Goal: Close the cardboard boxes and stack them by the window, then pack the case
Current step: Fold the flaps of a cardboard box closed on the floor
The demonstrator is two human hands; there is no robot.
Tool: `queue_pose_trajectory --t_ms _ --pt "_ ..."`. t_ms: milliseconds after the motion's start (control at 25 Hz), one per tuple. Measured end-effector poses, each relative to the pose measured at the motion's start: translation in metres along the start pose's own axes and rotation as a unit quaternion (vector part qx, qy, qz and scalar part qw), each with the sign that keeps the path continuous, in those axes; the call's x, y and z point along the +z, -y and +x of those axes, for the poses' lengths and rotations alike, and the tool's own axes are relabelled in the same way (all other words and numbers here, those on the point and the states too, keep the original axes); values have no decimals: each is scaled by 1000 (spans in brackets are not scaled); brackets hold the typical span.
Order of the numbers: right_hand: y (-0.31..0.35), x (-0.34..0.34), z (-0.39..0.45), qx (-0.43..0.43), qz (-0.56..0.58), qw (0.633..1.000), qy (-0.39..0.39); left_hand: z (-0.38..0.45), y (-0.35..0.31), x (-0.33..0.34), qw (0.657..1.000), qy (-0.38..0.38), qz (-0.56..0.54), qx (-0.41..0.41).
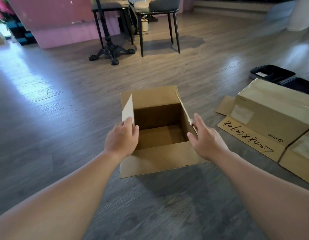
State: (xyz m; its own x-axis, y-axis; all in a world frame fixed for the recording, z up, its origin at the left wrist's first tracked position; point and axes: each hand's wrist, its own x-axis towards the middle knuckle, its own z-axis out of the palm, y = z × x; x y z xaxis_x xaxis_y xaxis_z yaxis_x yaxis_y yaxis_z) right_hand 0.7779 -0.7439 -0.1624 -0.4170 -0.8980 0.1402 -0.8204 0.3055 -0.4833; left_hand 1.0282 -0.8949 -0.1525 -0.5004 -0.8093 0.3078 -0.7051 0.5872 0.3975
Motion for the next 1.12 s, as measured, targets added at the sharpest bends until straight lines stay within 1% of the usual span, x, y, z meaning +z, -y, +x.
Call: queue_pose_trajectory --t_ms 40,120,240,280,320,400,440,560,720,800,880,1000,1040,1120 --pt "-4 2 0 -3 -5 1000 19 -2 7 1 999 30 -21 -3" --pt "-16 6 0 -6 -17 998 64 -5 22 2 991 125 -41 -17" --pt "-39 4 1 16 -45 982 181 -10 44 6 965 260 -34 -22" --pt "-47 2 1 29 -55 975 212 -12 50 6 957 288 -31 -16" --pt "-54 -1 1 40 -62 971 227 -13 58 5 953 303 -22 -6" --pt "-66 -6 -1 49 -69 969 234 -18 71 2 952 305 8 26" --pt "-70 -8 -2 40 -70 968 239 -20 76 -1 952 303 13 39" --pt "-77 -9 -4 8 -57 967 247 -27 90 -7 955 290 -7 57" --pt "-75 -18 -4 -8 -29 980 196 -27 96 -12 960 273 -8 57" --pt "-69 -26 -2 -13 3 989 145 -23 92 -18 963 262 -50 35" --pt "-62 -27 1 10 50 993 104 -17 88 -24 971 218 -94 10" --pt "-50 -18 9 65 112 988 89 -11 77 -24 979 142 -144 -31" --pt "-46 -13 12 87 151 981 90 -9 71 -24 973 137 -181 -47" --pt "-40 -3 16 132 235 957 103 -4 64 -19 943 145 -281 -100"
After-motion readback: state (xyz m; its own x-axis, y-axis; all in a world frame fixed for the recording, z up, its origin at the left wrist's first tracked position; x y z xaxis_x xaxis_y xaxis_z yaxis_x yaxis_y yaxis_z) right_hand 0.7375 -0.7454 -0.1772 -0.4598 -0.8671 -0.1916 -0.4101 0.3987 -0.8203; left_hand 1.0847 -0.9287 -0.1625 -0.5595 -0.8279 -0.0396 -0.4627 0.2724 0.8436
